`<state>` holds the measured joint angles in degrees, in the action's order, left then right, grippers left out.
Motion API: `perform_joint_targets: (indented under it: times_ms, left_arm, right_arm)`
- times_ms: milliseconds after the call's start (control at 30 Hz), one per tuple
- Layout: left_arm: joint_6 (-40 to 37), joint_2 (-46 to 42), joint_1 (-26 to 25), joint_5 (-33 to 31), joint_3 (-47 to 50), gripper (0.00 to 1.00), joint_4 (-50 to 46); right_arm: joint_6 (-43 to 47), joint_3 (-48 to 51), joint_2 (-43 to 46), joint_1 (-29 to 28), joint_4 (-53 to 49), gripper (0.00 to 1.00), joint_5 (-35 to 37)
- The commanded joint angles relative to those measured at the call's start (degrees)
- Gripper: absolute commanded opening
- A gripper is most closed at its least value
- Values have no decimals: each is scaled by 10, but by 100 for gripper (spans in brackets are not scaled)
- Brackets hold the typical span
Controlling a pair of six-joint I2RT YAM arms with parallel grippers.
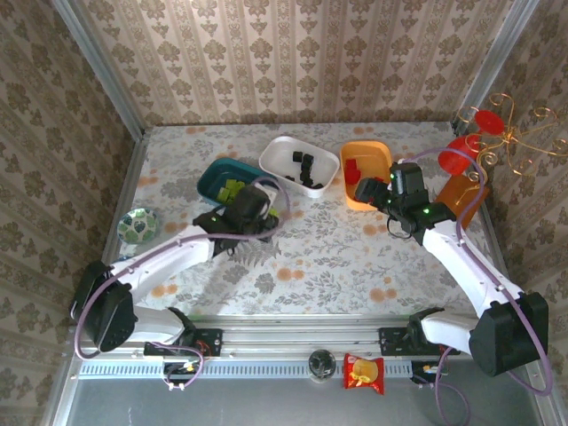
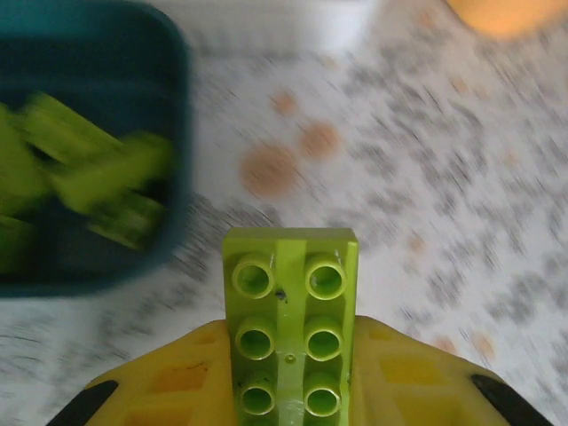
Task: Sort the legos into containers by color
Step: Place the lego in the container, then reset both arms
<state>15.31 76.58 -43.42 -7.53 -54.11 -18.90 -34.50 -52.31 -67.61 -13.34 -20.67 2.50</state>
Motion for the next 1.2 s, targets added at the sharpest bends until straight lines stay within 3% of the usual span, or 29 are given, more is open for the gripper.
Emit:
perform_joint_targets:
  times_ms: [0, 200, 300, 367, 467, 600, 733, 933, 1033, 1167]
  left_arm:
    - [-14, 25, 58, -55, -28, 18, 45]
    - [-32, 133, 155, -63, -104, 20, 84]
    - [-23, 182, 196, -28, -145, 26, 77]
    - [-22, 201, 199, -17, -161, 40, 73]
    - [-16, 203, 199, -13, -164, 73, 75]
    - [8, 144, 200, 1, -132, 100, 106]
    - [18, 50, 193, 3, -68, 100, 153]
    - [26, -99, 193, -70, 85, 100, 228]
    - [39, -143, 214, -111, 145, 100, 245]
    - [40, -164, 265, -84, 205, 100, 264]
  right_arm:
    - [-5, 9, 3, 3, 15, 86, -9]
    - [-1, 4, 12, 5, 5, 86, -13]
    - [-1, 6, 22, 6, 5, 86, -14]
    - [-2, 8, 25, 6, 5, 86, -12]
    - [-3, 9, 28, 9, 5, 90, -9]
    - [-6, 6, 37, 12, 4, 100, -5]
    - [-7, 17, 56, 13, 16, 100, 0]
    - [-13, 35, 84, 13, 37, 100, 21]
    - [-21, 34, 85, 12, 40, 100, 25]
    - [-33, 30, 82, 12, 31, 100, 44]
